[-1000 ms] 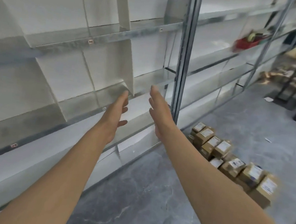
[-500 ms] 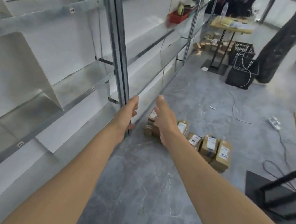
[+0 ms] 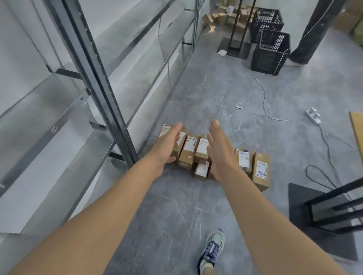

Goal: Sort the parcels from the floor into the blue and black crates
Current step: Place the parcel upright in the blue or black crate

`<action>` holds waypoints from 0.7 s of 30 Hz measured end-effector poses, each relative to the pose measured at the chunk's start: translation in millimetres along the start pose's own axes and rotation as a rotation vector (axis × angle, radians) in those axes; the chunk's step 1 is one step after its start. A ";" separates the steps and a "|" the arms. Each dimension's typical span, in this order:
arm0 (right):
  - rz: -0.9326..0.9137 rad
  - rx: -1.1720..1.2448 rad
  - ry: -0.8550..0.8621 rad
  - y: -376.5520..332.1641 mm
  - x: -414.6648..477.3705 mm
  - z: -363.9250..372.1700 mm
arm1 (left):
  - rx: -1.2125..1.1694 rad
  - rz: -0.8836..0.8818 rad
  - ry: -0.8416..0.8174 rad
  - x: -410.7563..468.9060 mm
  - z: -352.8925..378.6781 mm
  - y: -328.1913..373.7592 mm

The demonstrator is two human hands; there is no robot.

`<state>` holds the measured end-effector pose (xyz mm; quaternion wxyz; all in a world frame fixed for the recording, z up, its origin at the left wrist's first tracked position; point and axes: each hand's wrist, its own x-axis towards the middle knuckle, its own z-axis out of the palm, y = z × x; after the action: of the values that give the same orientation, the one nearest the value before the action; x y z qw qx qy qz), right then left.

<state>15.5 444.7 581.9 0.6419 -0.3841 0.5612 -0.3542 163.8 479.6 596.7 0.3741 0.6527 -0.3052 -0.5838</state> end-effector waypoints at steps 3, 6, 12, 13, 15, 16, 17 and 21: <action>0.040 0.019 0.006 -1.0 53.5 -21.5 | 0.013 -0.049 -0.015 50.9 20.5 9.2; 0.085 0.004 0.014 -3.7 107.5 -41.6 | 0.012 -0.083 0.010 100.4 42.3 20.5; 0.218 -0.016 0.045 -4.6 199.2 -73.9 | 0.029 -0.205 0.004 191.4 73.2 31.2; 0.239 -0.018 0.052 -5.5 212.4 -77.0 | 0.028 -0.223 0.005 205.4 75.5 31.9; 0.288 -0.010 0.058 -5.9 239.1 -81.2 | 0.031 -0.254 0.003 235.1 78.1 32.4; 0.304 -0.008 0.066 -5.8 252.9 -82.1 | 0.031 -0.265 -0.004 251.2 78.7 32.8; 0.314 -0.015 0.078 -3.4 267.4 -83.1 | 0.031 -0.274 -0.011 267.7 79.2 32.6; 0.369 -0.056 0.124 9.0 323.2 -80.9 | 0.045 -0.335 -0.031 340.5 79.0 22.9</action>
<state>-26.1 154.7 422.9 0.6493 -0.2698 0.6701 -0.2380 131.3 172.6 431.2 0.2522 0.6936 -0.2107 -0.6411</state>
